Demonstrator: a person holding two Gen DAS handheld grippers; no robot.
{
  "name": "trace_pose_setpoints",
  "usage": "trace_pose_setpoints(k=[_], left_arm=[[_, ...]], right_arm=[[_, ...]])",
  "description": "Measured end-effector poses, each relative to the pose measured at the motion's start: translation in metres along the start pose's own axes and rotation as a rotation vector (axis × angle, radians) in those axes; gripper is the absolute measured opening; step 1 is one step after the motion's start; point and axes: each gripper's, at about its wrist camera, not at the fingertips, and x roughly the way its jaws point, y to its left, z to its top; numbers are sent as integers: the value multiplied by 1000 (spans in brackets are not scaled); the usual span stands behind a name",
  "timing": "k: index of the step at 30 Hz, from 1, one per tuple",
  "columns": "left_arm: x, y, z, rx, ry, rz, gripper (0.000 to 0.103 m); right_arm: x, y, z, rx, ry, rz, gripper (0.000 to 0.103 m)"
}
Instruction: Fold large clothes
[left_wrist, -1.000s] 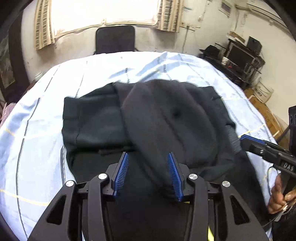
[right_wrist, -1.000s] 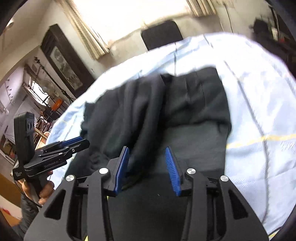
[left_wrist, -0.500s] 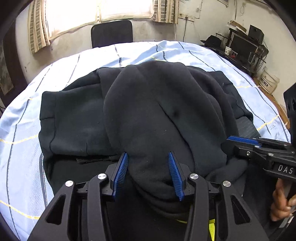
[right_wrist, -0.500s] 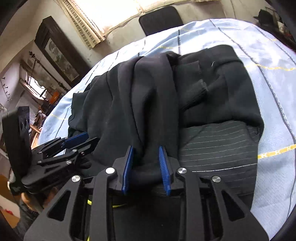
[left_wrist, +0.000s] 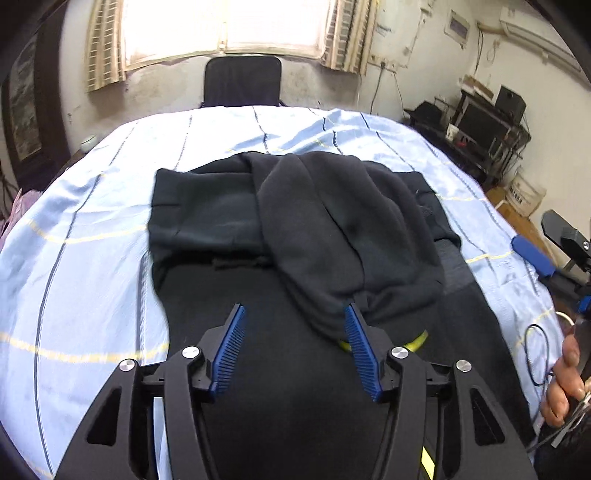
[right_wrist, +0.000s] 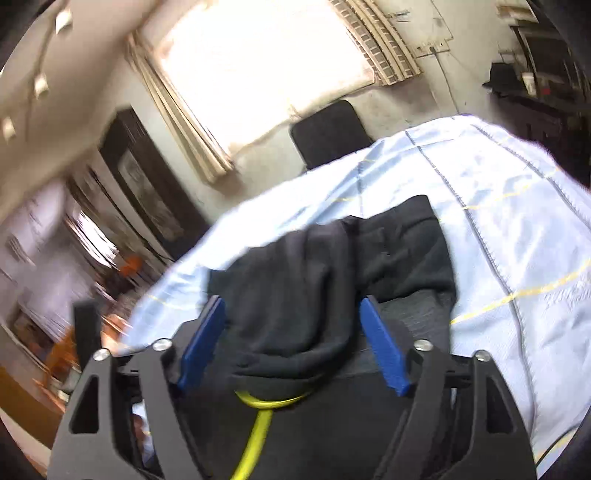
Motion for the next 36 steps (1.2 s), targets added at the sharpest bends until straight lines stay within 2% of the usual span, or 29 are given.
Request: trace_pose_setpoints(k=[3, 4, 6, 9, 11, 15, 17, 19, 22, 24, 25, 26, 29, 34, 36], left_arm=[[-22, 0, -17, -25, -13, -14, 56], [-28, 0, -21, -29, -19, -16, 56], [-44, -3, -34, -31, -36, -20, 56], [-73, -4, -57, -26, -65, -17, 60], [-92, -5, -76, -27, -89, -4, 64], [-123, 3, -113, -57, -113, -11, 64], [-143, 6, -130, -70, -134, -7, 64], [-165, 5, -141, -72, -167, 4, 64], [-208, -2, -158, -56, -232, 22, 64], [-230, -9, -166, -32, -268, 42, 70], [-242, -14, -173, -17, -293, 59, 79], [-248, -17, -176, -13, -309, 71, 88], [-255, -19, -185, -11, -326, 71, 90], [-219, -6, -181, -38, -242, 51, 89], [-200, 2, -175, -56, -209, 45, 89]], right_arm=[[5, -11, -16, 161, 142, 205, 77], [6, -12, -24, 197, 180, 246, 77], [0, -12, -37, 230, 200, 284, 80], [-30, -3, -52, 178, 209, 288, 85], [-61, 4, -62, 105, 206, 250, 85], [-129, 14, -88, 5, 144, 196, 85], [-172, 19, -102, -34, 76, 161, 85], [-218, 32, -113, -102, -27, 80, 85], [-275, 50, -126, -173, -132, 22, 91], [-298, 68, -133, -231, -130, 6, 95], [-309, 80, -140, -286, -110, -32, 96], [-315, 87, -147, -329, -97, -57, 98], [-318, 99, -166, -429, -87, -105, 98], [-273, 68, -166, -333, -13, -73, 96], [-251, 51, -158, -260, 32, -65, 75]])
